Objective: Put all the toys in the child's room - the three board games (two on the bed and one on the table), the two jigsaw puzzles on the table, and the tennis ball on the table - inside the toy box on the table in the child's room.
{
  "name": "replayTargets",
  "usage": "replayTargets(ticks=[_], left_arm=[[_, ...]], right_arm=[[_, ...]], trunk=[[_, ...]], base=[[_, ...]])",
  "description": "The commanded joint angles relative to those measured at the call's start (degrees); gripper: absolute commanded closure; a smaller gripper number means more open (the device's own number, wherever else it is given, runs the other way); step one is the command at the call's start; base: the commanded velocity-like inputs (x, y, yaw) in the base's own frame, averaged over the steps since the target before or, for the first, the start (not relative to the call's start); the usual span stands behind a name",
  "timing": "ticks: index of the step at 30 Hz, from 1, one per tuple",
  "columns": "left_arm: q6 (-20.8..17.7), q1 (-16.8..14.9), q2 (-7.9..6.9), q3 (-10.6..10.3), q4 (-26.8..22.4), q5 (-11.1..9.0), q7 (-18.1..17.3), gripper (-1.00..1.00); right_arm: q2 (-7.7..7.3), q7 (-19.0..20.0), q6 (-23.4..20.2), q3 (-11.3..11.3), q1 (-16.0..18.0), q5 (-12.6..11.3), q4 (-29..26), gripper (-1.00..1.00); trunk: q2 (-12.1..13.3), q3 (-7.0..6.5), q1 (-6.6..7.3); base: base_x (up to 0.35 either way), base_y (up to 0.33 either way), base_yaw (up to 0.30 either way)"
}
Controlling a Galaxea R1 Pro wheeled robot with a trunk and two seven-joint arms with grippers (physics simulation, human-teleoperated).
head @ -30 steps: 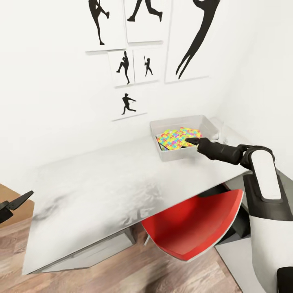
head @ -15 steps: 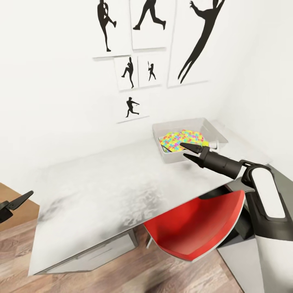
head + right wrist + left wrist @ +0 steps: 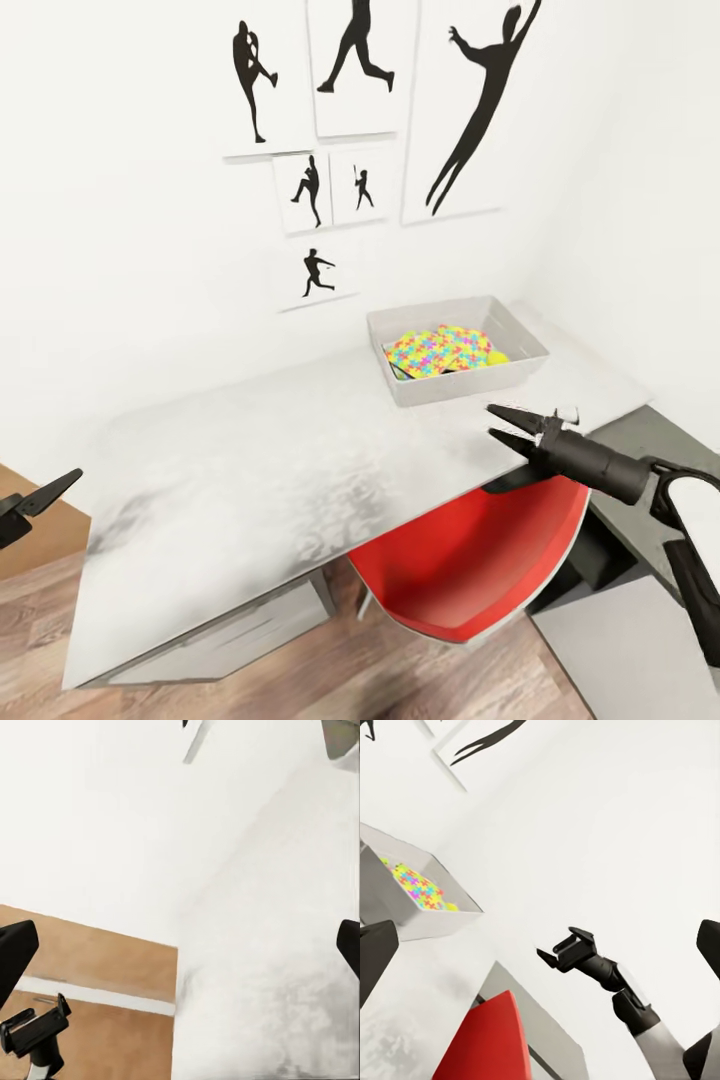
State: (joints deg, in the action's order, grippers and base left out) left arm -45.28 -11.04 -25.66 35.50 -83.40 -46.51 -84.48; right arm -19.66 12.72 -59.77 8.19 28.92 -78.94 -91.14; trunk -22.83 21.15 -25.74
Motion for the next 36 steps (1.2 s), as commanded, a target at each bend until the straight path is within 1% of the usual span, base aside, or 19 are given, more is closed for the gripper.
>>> replayTargets(ticks=[1, 2, 4, 6, 7, 8, 9, 11, 13, 15, 17, 22, 24, 26, 28, 30, 31, 33, 36], left_arm=[[-0.60, -0.03, -0.01, 0.01, -0.01, -0.05, -0.16, -1.00], [-0.60, -0.03, -0.01, 0.01, -0.01, -0.05, -0.16, -1.00], [-0.60, -0.03, -0.01, 0.01, -0.01, -0.01, -0.16, -1.00], [-0.60, -0.03, -0.01, 0.01, -0.01, 0.00, -0.16, -1.00], [-0.60, -0.03, -0.01, 0.01, -0.01, 0.00, -0.16, -1.00], [-0.60, -0.03, -0.01, 0.01, -0.01, 0.00, -0.16, -1.00], [-0.60, -0.03, -0.01, 0.01, -0.01, 0.01, -0.16, -1.00], [-0.60, -0.01, 0.01, 0.01, -0.01, 0.01, -0.16, -1.00], [-0.60, 0.01, 0.06, 0.01, -0.01, 0.01, -0.16, -1.00], [-0.60, 0.01, 0.10, 0.01, -0.01, 0.01, -0.16, -1.00], [-0.60, 0.01, 0.17, -0.01, -0.01, 0.01, -0.16, -1.00], [-0.60, 0.02, 0.24, -0.01, -0.01, 0.38, -0.16, -1.00], [-0.60, 0.03, 0.25, 0.00, -0.01, 0.99, -0.16, -1.00], [-0.60, 0.03, 0.27, 0.00, -0.01, 2.32, -0.18, -1.00], [-0.60, 0.02, 0.27, 0.00, -0.01, 3.68, -0.22, -1.00], [-0.60, 0.03, 0.27, 0.04, -0.01, 4.04, -0.26, -1.00], [-0.58, 0.01, 0.23, 0.06, -0.01, 4.26, -0.29, -1.00], [-0.59, -0.01, 0.20, 0.08, -0.01, 4.42, -0.39, -1.00], [-0.60, -0.02, 0.18, 0.09, -0.01, 4.59, -1.04, -1.00]], right_arm=[[-0.24, 3.00, -0.23, 2.90, -2.39, 0.43, 0.01, -1.00], [-0.32, 4.48, -0.23, 4.39, -3.67, 0.42, 0.01, -1.00], [-0.35, 12.07, -0.23, 10.38, -9.10, 0.46, 0.00, -1.00], [-0.24, 16.28, -0.23, 13.17, -11.62, 0.52, 0.00, -1.00], [-0.13, 20.33, -0.23, 15.64, -13.79, 0.59, 0.00, -1.00], [-0.08, 22.20, -0.23, 16.74, -14.76, 0.65, 0.00, -1.00], [0.00, 25.50, -0.23, 18.71, -16.58, 0.77, 0.00, -1.00], [0.09, 29.30, -0.23, 21.03, -19.21, 0.87, -0.01, -1.00], [0.22, 31.78, -0.23, 22.65, -21.65, 0.92, -0.04, -1.00], [0.49, 32.93, -0.23, 23.35, -22.96, 0.94, -0.04, -1.00], [1.39, 34.28, -0.23, 23.96, -24.32, 0.96, -0.06, -1.00], [5.47, 37.07, 1.93, 24.28, -25.48, 1.03, -0.03, -1.00], [6.36, 37.43, 3.03, 24.14, -25.58, 1.30, -0.02, -1.00], [7.17, 37.75, 4.82, 23.77, -25.73, 2.54, 0.01, -1.00], [7.60, 37.97, 6.66, 22.86, -25.85, 5.92, 0.03, -1.00], [7.70, 38.07, 7.43, 22.47, -25.88, 8.11, 0.05, -1.00], [7.83, 38.17, 8.18, 22.20, -25.90, 10.21, 0.07, -1.00], [7.98, 38.46, 9.40, 21.94, -25.92, 12.63, 0.08, -1.00], [8.12, 39.24, 11.81, 21.63, -25.93, 14.64, 0.13, -1.00]], trunk=[[-0.09, -0.01, -0.04], [-0.09, -0.10, -0.04], [-0.09, -0.29, -0.04], [-0.09, -0.47, -0.04], [-0.09, -0.56, -0.04], [-0.09, -0.65, -0.04], [-0.09, -0.75, -0.04], [-0.09, -0.93, -0.04], [-0.09, -1.11, -0.04], [-0.09, -1.30, -0.04], [-0.09, -1.48, -0.04], [-0.09, -1.94, -0.04], [-0.09, -2.13, -0.04], [-0.09, -2.31, -0.04], [-0.09, -2.50, -0.04], [-0.09, -2.68, -0.04], [-0.09, -2.77, -0.04], [-0.09, -2.96, -0.04], [-0.09, -3.23, -0.04]], base=[[0.000, 0.000, -0.132], [0.000, 0.000, -0.133], [0.000, 0.000, -0.136], [0.000, 0.000, -0.137], [0.000, 0.000, -0.138], [0.000, 0.000, -0.138], [0.000, 0.000, -0.139], [0.000, 0.000, -0.139], [0.000, 0.000, -0.139], [0.000, 0.000, -0.139], [0.000, 0.000, -0.139], [0.000, 0.000, -0.137], [0.000, 0.000, -0.134], [0.000, 0.000, -0.130], [0.000, 0.000, -0.127], [0.000, 0.000, -0.127], [0.000, 0.000, -0.131], [0.000, 0.000, -0.133], [0.000, 0.000, -0.137]])
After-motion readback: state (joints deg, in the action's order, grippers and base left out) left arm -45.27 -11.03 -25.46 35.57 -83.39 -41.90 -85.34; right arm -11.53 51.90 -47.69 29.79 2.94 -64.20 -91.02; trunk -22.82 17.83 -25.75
